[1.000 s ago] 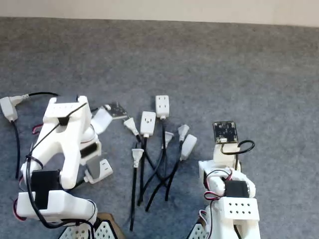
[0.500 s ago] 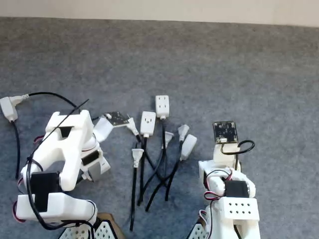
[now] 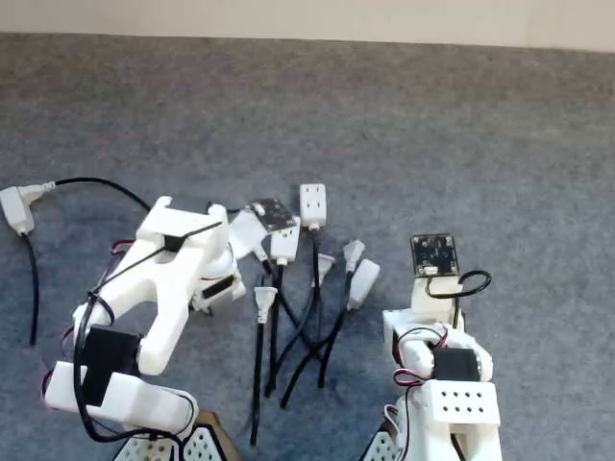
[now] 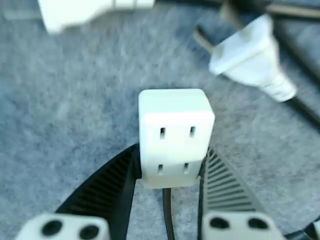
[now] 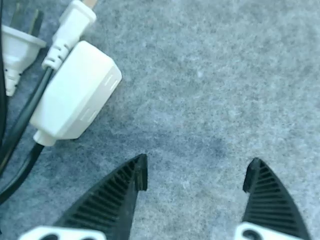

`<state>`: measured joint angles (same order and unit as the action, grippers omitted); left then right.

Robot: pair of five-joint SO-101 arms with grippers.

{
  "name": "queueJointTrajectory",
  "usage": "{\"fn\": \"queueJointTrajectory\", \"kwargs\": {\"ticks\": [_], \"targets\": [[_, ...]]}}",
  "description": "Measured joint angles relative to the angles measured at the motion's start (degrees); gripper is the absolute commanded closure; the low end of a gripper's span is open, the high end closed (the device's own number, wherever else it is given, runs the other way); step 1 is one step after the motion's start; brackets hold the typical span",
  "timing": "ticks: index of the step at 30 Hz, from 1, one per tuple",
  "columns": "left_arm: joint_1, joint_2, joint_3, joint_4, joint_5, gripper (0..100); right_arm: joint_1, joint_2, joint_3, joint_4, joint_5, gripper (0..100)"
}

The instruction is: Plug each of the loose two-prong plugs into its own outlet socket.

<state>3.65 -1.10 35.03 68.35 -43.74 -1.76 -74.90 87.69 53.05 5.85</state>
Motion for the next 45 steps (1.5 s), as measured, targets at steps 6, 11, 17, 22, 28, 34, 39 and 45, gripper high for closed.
{"fn": "queueJointTrajectory", "kwargs": {"ticks": [6, 11, 17, 22, 28, 34, 39, 45], "targets": [[0.2, 0.0, -0.5, 3.1, 0.0, 79, 0.0, 0.0, 0.0, 0.0, 0.0, 69.6], [0.1, 0.0, -4.0, 11.8, -2.6, 73, 0.0, 0.0, 0.0, 0.0, 0.0, 69.6], [0.1, 0.0, -12.4, 22.9, -4.0, 77, 0.0, 0.0, 0.0, 0.0, 0.0, 69.6], [0.1, 0.0, -17.8, 25.8, -4.0, 77, 0.0, 0.0, 0.0, 0.0, 0.0, 69.6], [-5.4, 0.0, -24.2, 22.1, 6.9, 77, 0.0, 0.0, 0.0, 0.0, 0.0, 69.6], [-11.3, 0.0, -19.6, 6.3, 37.5, 76, 0.0, 0.0, -1.6, 0.0, 2.2, 69.6], [-15.9, 0.1, -7.3, -13.4, 46.5, 76, -5.2, 0.0, -6.2, 2.6, 2.6, 69.6], [-20.0, 0.1, -4.8, -20.9, 48.4, 76, -14.8, 5.1, -18.9, 6.1, 1.8, 69.6]]}}
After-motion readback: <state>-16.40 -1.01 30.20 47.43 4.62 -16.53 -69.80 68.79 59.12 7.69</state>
